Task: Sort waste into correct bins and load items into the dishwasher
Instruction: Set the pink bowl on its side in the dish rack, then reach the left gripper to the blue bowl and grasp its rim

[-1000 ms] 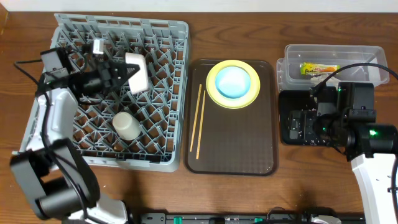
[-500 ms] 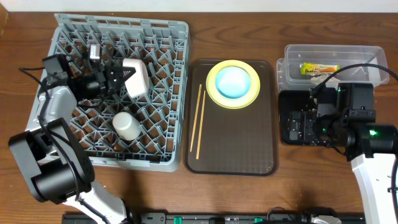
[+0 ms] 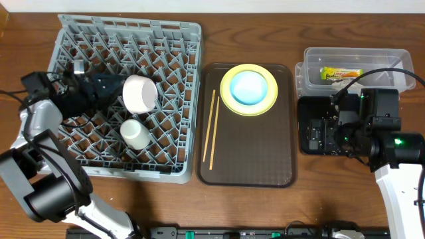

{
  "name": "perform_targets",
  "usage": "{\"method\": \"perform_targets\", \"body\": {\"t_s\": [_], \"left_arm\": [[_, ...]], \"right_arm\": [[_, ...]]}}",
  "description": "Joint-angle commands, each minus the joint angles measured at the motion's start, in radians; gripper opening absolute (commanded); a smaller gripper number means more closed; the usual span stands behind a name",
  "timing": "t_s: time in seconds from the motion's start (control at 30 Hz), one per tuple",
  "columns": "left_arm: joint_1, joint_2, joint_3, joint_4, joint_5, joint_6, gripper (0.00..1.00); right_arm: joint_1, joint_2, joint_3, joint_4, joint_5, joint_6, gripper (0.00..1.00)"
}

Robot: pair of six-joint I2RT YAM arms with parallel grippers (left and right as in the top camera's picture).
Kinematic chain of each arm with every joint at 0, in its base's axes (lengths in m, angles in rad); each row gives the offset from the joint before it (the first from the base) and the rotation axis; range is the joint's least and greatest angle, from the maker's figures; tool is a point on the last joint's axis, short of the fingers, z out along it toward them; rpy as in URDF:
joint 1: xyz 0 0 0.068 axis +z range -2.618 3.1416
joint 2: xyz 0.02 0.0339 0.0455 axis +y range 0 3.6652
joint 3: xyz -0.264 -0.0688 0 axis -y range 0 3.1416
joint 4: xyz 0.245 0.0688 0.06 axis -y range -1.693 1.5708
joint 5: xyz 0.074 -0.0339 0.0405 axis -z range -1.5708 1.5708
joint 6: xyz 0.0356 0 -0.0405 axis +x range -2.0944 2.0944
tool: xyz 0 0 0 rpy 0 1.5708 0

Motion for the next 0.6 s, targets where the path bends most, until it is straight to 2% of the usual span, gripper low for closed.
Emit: {"method": "perform_targets", "body": {"t_s": [0.0,0.13,0.27,0.4,0.57], "left_arm": [[0.032,-0.032,0.017,-0.013,-0.05,0.011,0.8],[0.038,-0.145,0.017,-0.034,-0.155,0.011,0.86],[-0.005,-0.297,0.017,-0.064,-0.27,0.011,0.87],[-0.13,-0.441,0.017,-0.111,-0.463,0.011,0.89],[-0.394,-0.539,0.022,-0.127,-0.754,-0.024,0.91]], "right_arm": [[-0.011,0.001,0.018,-0.001,0.002,-0.005,0.99],[-0.011,0.001,0.018,0.0,0.002,-0.005,0.99],[-0.011,0.001,0.018,0.0,0.002,-0.005,0.99],[-0.012,0.001,0.018,0.004,0.003,0.0,0.99],[-0.012,0.001,0.018,0.003,0.013,0.007,0.99]]}}
